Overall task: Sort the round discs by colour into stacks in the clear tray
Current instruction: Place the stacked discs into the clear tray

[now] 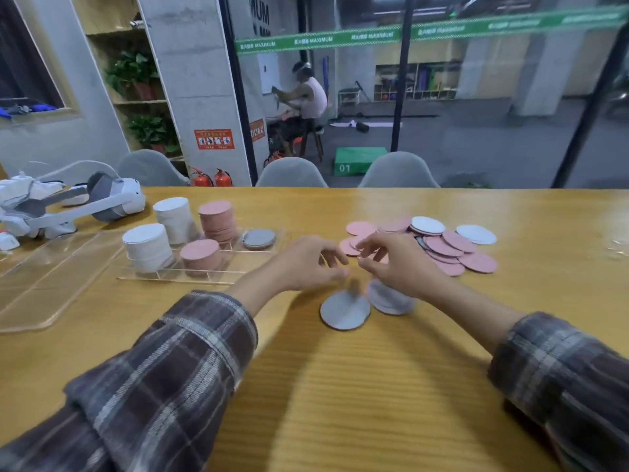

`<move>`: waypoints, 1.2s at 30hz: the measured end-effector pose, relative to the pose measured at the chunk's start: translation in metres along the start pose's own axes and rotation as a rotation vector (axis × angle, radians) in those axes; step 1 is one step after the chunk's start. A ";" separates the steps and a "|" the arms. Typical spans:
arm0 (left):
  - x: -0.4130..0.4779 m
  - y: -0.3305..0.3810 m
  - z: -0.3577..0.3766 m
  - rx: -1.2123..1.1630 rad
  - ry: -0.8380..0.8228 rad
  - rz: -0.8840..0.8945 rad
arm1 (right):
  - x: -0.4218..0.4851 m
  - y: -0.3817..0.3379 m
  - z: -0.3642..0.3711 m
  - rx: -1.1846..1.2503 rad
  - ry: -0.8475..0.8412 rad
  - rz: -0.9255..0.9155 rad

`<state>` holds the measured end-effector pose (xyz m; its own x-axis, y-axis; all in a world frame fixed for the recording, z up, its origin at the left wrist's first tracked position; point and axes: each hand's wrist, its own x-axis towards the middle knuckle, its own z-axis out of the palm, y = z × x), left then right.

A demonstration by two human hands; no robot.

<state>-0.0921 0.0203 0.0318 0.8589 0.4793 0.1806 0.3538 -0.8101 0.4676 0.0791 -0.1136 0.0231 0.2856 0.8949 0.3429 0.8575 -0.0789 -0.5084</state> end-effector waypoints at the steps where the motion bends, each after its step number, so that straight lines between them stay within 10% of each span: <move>1: 0.000 0.004 0.003 -0.014 -0.033 0.012 | -0.009 0.006 -0.002 -0.002 0.014 0.001; 17: -0.026 0.006 0.009 -0.084 -0.156 0.033 | -0.053 0.028 0.004 0.012 0.045 -0.090; 36: -0.021 0.018 0.028 -0.525 0.219 0.143 | -0.055 0.019 0.001 0.235 0.065 -0.048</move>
<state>-0.0931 -0.0135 0.0122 0.7680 0.4815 0.4224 -0.0388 -0.6232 0.7811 0.0794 -0.1642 -0.0059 0.2805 0.8645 0.4170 0.7498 0.0738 -0.6575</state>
